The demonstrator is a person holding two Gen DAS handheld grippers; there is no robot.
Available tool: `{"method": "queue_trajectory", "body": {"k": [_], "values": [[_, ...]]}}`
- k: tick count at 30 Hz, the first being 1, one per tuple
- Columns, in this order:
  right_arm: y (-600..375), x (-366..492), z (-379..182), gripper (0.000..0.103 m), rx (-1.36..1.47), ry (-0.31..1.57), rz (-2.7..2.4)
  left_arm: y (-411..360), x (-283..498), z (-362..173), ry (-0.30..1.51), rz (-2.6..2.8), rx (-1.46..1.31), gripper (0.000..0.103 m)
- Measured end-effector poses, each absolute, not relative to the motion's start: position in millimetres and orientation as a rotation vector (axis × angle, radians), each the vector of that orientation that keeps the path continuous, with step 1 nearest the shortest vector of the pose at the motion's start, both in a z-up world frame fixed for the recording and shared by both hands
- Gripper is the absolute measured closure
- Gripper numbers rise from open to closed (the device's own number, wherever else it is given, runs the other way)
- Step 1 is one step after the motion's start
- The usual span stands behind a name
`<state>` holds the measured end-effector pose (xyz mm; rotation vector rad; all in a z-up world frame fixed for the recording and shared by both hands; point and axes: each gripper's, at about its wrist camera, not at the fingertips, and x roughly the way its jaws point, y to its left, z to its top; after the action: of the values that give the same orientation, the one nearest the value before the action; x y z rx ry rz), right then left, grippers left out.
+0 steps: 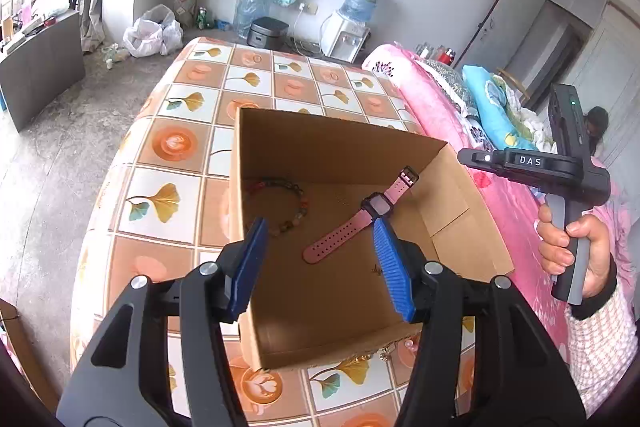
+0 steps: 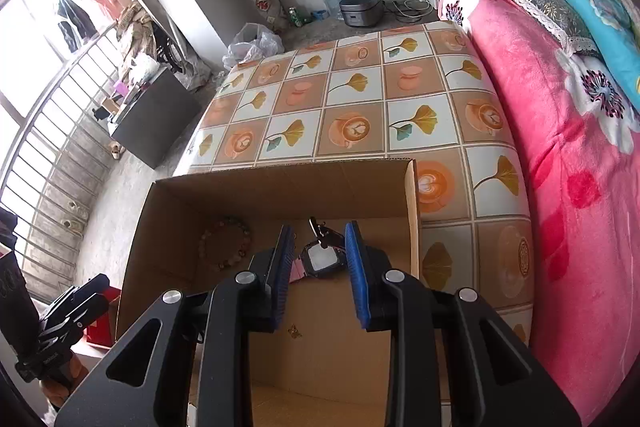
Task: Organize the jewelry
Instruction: 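Carry the watch over the box with the right tool and lower it inside, then open the right tool to release the watch in the box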
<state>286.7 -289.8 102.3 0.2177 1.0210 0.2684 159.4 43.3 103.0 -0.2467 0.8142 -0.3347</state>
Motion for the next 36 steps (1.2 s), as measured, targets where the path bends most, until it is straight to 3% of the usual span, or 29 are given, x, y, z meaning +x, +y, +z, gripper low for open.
{"method": "queue_trajectory", "body": {"k": [11,12,19,23,25,28,36], "values": [[-219,304,71,0.072,0.013,1.202,0.380,127,94,58,0.767,-0.186,-0.262,0.047],[-216,309,65,0.069,-0.001,1.222,0.370,132,92,52,0.777,-0.184,-0.273,0.044],[-240,359,18,0.071,0.017,1.328,0.201,147,82,28,0.789,-0.183,-0.287,0.035],[-226,367,4,0.059,-0.040,1.368,0.186,142,88,26,0.782,-0.202,-0.261,0.034],[-222,368,-7,0.058,-0.069,1.408,0.165,140,93,24,0.787,-0.210,-0.253,0.034],[-225,371,-15,0.052,-0.018,1.442,0.172,138,98,18,0.800,-0.225,-0.271,0.034],[-223,366,-19,0.051,0.147,1.477,0.251,136,103,11,0.816,-0.239,-0.284,0.034]]}}
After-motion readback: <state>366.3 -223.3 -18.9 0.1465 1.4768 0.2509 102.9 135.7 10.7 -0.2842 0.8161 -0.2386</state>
